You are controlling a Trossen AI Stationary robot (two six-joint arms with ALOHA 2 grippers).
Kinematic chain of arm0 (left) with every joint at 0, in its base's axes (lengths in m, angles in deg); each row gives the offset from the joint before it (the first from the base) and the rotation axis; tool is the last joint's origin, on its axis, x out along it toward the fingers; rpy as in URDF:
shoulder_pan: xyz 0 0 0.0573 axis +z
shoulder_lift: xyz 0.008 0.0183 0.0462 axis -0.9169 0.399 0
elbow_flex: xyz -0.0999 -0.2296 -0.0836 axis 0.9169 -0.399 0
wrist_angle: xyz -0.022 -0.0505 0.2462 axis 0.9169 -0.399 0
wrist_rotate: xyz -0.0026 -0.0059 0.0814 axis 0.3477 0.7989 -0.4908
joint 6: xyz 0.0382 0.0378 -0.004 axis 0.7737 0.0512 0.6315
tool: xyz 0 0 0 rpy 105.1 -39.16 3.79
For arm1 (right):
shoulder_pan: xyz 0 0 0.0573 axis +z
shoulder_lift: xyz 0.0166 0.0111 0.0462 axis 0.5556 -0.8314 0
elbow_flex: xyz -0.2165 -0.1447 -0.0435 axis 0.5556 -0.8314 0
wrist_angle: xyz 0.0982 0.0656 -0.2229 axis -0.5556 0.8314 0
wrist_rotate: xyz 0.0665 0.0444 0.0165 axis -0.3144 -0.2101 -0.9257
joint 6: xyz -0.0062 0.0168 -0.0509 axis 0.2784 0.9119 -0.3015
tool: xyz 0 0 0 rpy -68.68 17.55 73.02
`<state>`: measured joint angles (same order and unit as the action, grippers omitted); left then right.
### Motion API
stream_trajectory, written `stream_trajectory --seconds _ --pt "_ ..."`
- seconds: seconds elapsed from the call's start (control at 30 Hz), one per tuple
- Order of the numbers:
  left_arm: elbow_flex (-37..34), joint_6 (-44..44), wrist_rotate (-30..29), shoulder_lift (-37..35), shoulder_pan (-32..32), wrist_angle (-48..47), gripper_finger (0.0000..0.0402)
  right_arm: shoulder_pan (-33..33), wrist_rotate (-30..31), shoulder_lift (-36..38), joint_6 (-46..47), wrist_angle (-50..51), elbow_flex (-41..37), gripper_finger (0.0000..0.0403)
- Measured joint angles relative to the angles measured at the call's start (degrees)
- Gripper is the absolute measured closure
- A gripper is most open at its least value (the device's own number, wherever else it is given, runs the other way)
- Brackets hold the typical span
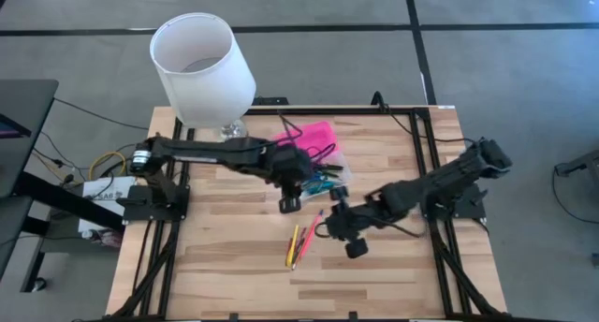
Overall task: Pick & place school supplies into a supply box
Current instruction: Put the pink pencil into the pink supply box
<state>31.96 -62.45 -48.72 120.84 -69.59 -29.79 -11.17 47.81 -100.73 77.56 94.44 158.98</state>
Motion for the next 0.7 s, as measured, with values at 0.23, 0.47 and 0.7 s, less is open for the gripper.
stream_trajectory --seconds 0.23,0.47,0.7 --pt "0.0 -8.2 -13.0 -4.4 -8.6 -4.8 0.0248 -5.1 -9.3 -8.0 -10.2 -4.1 0.0 0.0283" --pt "0.0 -22.9 -27.6 -6.7 -18.9 -10.6 0.0248 -7.4 -9.9 -14.5 -16.8 -6.4 0.0 0.0283" --pt "0.0 -41.0 -40.5 -6.8 -30.0 -16.5 0.0248 -9.6 -11.1 -16.0 -20.2 -7.4 0.0 0.0283"
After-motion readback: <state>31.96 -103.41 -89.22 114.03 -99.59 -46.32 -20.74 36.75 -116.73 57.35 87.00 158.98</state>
